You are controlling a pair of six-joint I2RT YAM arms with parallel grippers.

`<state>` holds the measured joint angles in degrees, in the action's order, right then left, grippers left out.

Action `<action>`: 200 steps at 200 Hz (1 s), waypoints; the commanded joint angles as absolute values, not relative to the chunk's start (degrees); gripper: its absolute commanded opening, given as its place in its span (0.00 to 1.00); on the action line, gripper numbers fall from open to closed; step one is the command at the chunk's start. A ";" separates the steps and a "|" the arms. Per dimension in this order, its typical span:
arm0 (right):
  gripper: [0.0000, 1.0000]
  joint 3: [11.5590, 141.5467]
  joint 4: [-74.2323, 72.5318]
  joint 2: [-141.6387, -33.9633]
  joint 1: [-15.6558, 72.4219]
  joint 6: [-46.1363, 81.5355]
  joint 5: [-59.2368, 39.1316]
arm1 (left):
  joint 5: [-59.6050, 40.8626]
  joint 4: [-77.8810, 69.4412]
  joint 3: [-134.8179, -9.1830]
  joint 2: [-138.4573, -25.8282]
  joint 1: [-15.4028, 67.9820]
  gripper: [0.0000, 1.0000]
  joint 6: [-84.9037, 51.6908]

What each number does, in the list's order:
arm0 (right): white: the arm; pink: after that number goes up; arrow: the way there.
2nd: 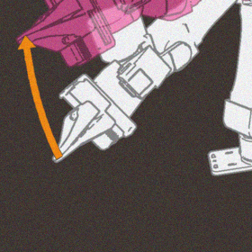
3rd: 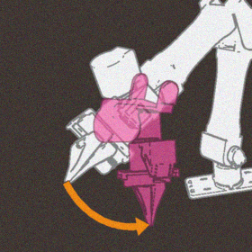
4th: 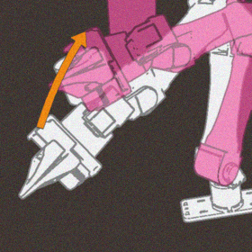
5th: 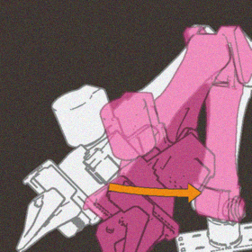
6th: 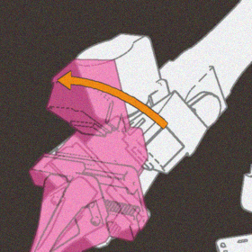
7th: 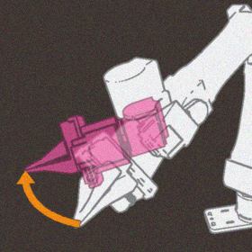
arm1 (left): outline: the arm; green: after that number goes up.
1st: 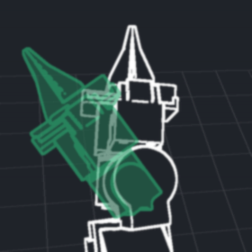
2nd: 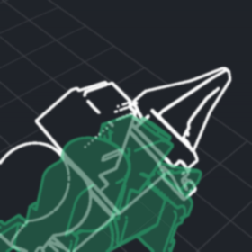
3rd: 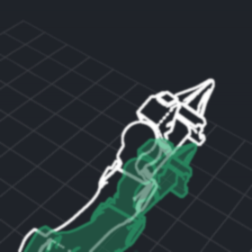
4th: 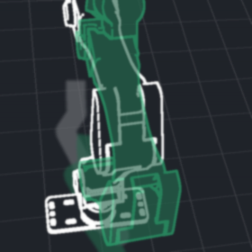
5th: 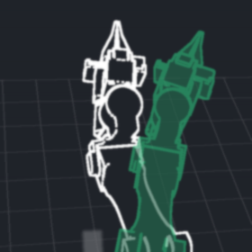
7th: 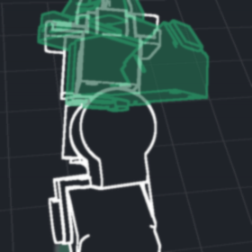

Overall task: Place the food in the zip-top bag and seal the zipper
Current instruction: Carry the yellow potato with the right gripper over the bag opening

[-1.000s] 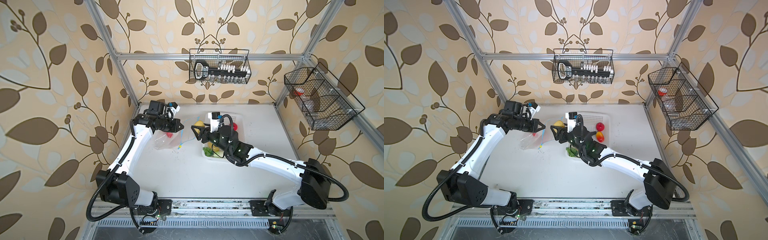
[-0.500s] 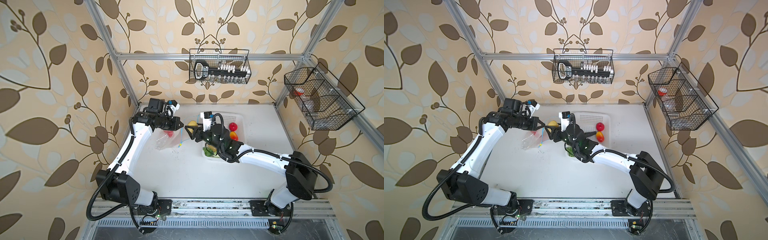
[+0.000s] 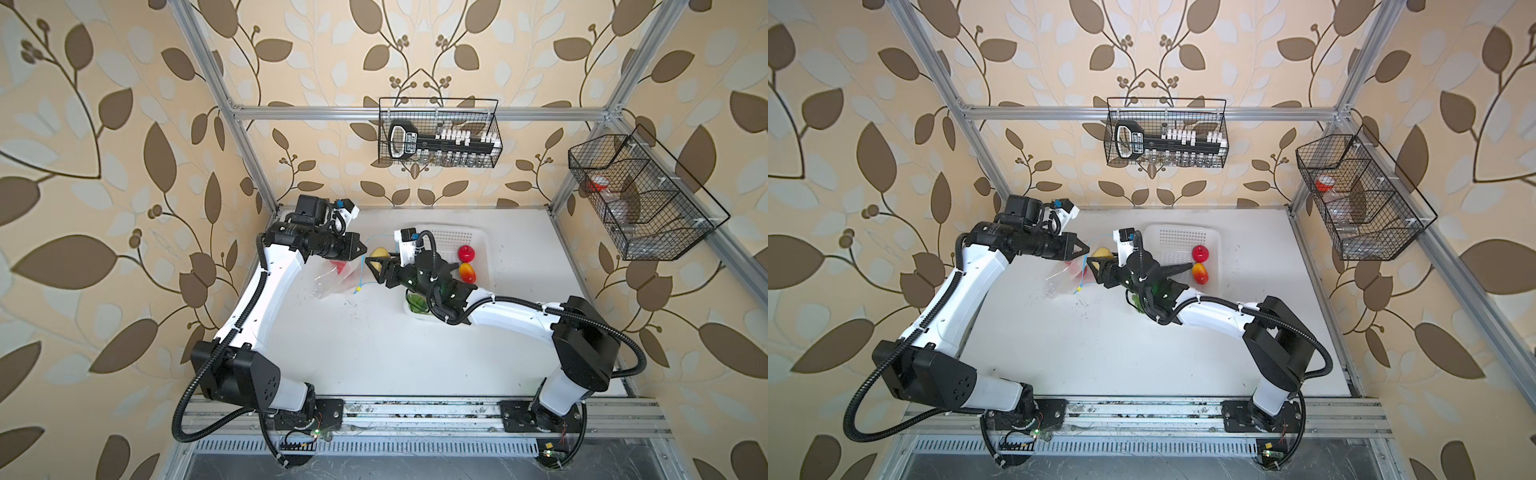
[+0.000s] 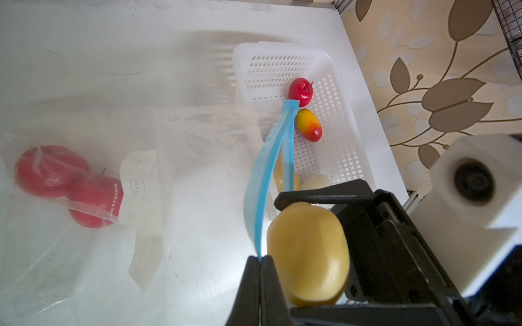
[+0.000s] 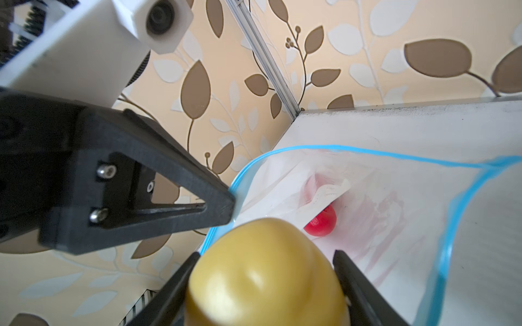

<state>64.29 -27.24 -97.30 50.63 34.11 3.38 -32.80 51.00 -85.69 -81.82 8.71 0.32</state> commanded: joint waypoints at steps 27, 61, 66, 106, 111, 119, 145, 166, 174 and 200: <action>0.32 66.73 -27.11 -99.51 50.58 34.58 3.19 | -33.73 51.42 -88.98 -80.60 9.40 0.00 0.98; 0.29 67.58 -26.94 -101.10 50.54 34.99 2.31 | -33.91 51.59 -89.36 -80.42 9.40 0.00 0.76; 0.29 67.72 -26.85 -101.23 50.54 35.06 2.24 | -33.93 51.59 -89.33 -80.42 9.40 0.00 0.67; 0.31 69.01 -24.16 -102.63 50.46 34.89 2.11 | -34.05 51.15 -89.61 -80.67 9.44 0.00 -0.05; 0.31 69.23 -23.89 -102.89 50.44 34.89 1.98 | -34.14 51.15 -89.78 -80.77 9.49 0.00 -0.24; 0.32 69.59 -23.42 -103.24 50.37 34.89 1.78 | -34.35 51.15 -90.28 -80.94 9.49 0.00 -0.43; 0.37 74.66 -17.69 -106.17 50.01 34.63 0.12 | -34.04 50.89 -91.46 -81.71 9.67 0.00 -0.70; 0.38 76.90 -16.19 -108.20 50.09 34.91 -0.91 | -34.33 51.29 -92.34 -82.00 9.69 0.00 -0.86; 0.38 77.22 -16.13 -108.62 50.05 35.23 -1.35 | -34.42 51.25 -92.29 -82.00 9.76 0.00 -0.97; 0.43 78.50 -14.21 -109.55 50.05 35.35 -1.45 | -34.06 50.46 -91.24 -81.88 9.80 0.00 -1.14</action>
<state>76.01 -17.65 -107.72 50.17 34.72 -0.03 -32.84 51.29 -90.06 -82.04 9.08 -0.60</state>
